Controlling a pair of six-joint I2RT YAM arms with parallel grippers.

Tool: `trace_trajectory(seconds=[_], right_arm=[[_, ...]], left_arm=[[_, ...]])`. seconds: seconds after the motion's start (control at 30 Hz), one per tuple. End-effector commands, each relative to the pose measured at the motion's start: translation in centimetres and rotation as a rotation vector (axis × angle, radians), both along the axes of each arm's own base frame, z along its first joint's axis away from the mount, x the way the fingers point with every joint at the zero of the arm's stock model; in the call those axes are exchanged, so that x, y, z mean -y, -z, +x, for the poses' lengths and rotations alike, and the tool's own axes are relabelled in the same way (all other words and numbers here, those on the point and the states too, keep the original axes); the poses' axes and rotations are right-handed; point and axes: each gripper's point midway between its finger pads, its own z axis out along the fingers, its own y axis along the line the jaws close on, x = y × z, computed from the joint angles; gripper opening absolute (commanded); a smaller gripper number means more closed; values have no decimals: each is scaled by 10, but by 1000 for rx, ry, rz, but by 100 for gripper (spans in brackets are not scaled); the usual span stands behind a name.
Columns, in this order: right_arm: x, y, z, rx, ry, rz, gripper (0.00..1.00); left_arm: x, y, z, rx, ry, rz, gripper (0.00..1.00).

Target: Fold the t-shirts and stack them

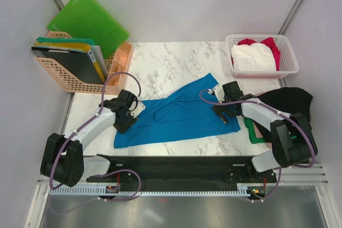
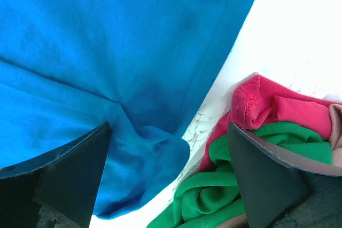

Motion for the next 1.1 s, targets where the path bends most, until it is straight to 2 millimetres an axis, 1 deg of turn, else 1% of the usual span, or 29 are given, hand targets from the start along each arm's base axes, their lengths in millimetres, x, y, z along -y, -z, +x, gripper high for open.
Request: trace_trajectory(seconds=[0.0,0.07,0.1,0.2,0.27,0.3,0.33,0.4,0.43,0.5,0.53,0.6,0.63,0.67,0.7,0.77,0.8,0.83,0.87,0.9,0.93,0.97,1.0,1.03,1.07], right_arm=[[-4,-1,-4,-23,-13,21,98],[-4,-4,-3,-11,-15,26,98],[-4,-7,-3,-3,-13,27,98],[-4,-23,3,58,-3,35,98],[-5,-45,9,131,4,58,98],[-6,-54,11,161,7,75,98],[-14,-77,13,222,-15,127,98],[-22,-104,12,287,-40,188,98],[-29,-127,12,344,-64,235,98],[-29,-137,14,365,-67,240,98],[-36,-139,19,354,-85,256,98],[-39,-136,30,327,-84,247,98],[-44,-130,46,295,-85,235,98],[-46,-128,55,280,-81,232,98],[-53,-129,76,266,-75,233,98],[-63,-128,96,251,-76,249,97],[-69,-111,108,205,-68,249,87],[-78,-130,131,249,-59,277,83],[-81,-128,140,236,-54,284,82],[-85,-106,152,187,-39,276,84],[-91,-123,172,226,-35,292,86],[-92,-121,180,212,-18,297,87],[-90,-102,190,176,1,289,89],[-94,-116,206,209,6,306,89],[-94,-115,213,210,20,311,89]], left_arm=[[-2,6,10,27,-22,11,66],[-3,7,13,27,-20,25,71],[-5,8,14,26,-24,31,72],[-10,10,16,29,-30,64,73],[-13,10,18,39,-32,78,74],[-15,7,20,56,-38,82,74],[-15,5,21,66,-37,78,75],[-14,1,23,89,-38,58,75],[-13,-3,24,110,-39,46,75],[-10,-4,25,119,-38,23,76],[-9,-3,26,112,-39,19,76],[-6,0,28,102,-44,8,76],[-3,2,29,91,-50,1,76],[-2,3,30,85,-52,-4,76],[2,3,31,83,-59,-23,76],[5,8,31,60,-63,-35,76],[6,10,32,57,-71,-39,76],[7,12,32,52,-73,-41,76],[7,14,32,45,-74,-41,76],[7,15,32,44,-77,-41,76],[8,15,33,45,-78,-42,76],[8,16,33,44,-78,-43,76],[8,15,33,51,-76,-46,76],[8,16,32,50,-76,-45,76],[7,16,33,55,-75,-45,76]])
